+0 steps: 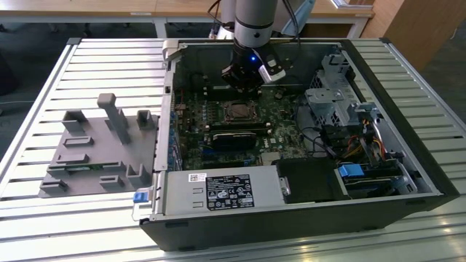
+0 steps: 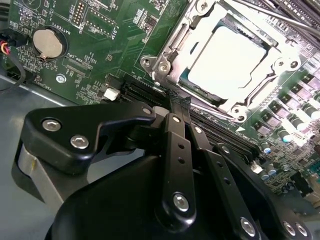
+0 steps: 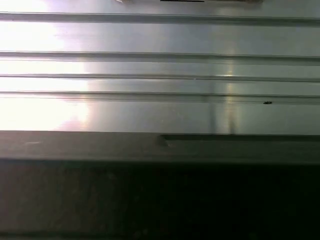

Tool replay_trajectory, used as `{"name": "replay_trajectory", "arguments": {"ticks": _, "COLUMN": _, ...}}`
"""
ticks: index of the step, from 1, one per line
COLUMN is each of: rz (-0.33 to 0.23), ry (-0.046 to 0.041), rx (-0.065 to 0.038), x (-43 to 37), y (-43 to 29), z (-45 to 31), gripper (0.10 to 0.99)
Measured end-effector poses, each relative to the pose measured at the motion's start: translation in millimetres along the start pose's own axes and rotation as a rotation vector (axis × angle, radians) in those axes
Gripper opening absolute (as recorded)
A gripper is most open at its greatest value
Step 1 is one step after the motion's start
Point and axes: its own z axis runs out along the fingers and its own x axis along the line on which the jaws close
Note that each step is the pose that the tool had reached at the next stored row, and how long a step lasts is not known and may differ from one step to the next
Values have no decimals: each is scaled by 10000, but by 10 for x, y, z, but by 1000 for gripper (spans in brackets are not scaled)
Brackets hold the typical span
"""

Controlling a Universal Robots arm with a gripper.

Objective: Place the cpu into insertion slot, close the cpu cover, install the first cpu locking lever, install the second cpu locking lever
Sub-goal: 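Install the first cpu locking lever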

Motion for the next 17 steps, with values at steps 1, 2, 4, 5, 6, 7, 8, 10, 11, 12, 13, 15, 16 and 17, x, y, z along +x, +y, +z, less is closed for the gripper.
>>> {"name": "replay_trajectory", "arguments": {"ticks": 1, "rz": 1, "ry": 1, "rx": 11, "x": 0, "y": 0, "z": 4, "gripper": 106}}
{"name": "replay_trajectory", "arguments": {"ticks": 2, "rz": 1, "ry": 2, "rx": 15, "x": 1, "y": 0, "z": 4, "gripper": 106}}
{"name": "replay_trajectory", "arguments": {"ticks": 4, "rz": 1, "ry": 2, "rx": 16, "x": 1, "y": 0, "z": 4, "gripper": 106}}
{"name": "replay_trajectory", "arguments": {"ticks": 5, "rz": 1, "ry": 2, "rx": 15, "x": 1, "y": 0, "z": 5, "gripper": 106}}
{"name": "replay_trajectory", "arguments": {"ticks": 6, "rz": 1, "ry": 1, "rx": 14, "x": 0, "y": 0, "z": 5, "gripper": 106}}
{"name": "replay_trajectory", "arguments": {"ticks": 7, "rz": 0, "ry": 0, "rx": 15, "x": 0, "y": 0, "z": 8, "gripper": 106}}
{"name": "replay_trajectory", "arguments": {"ticks": 8, "rz": 0, "ry": -2, "rx": 18, "x": 0, "y": 1, "z": 12, "gripper": 106}}
{"name": "replay_trajectory", "arguments": {"ticks": 10, "rz": 1, "ry": 0, "rx": 26, "x": 0, "y": 0, "z": 17, "gripper": 106}}
{"name": "replay_trajectory", "arguments": {"ticks": 11, "rz": 1, "ry": 0, "rx": 28, "x": 0, "y": 1, "z": 21, "gripper": 106}}
{"name": "replay_trajectory", "arguments": {"ticks": 12, "rz": 1, "ry": 0, "rx": 31, "x": 0, "y": 1, "z": 25, "gripper": 106}}
{"name": "replay_trajectory", "arguments": {"ticks": 13, "rz": 1, "ry": 2, "rx": 37, "x": 1, "y": 1, "z": 28, "gripper": 106}}
{"name": "replay_trajectory", "arguments": {"ticks": 15, "rz": 2, "ry": 4, "rx": 55, "x": 1, "y": 1, "z": 33, "gripper": 106}}
{"name": "replay_trajectory", "arguments": {"ticks": 16, "rz": 1, "ry": 4, "rx": 63, "x": 1, "y": 1, "z": 36, "gripper": 106}}
{"name": "replay_trajectory", "arguments": {"ticks": 17, "rz": 1, "ry": 3, "rx": 73, "x": 1, "y": 2, "z": 39, "gripper": 106}}
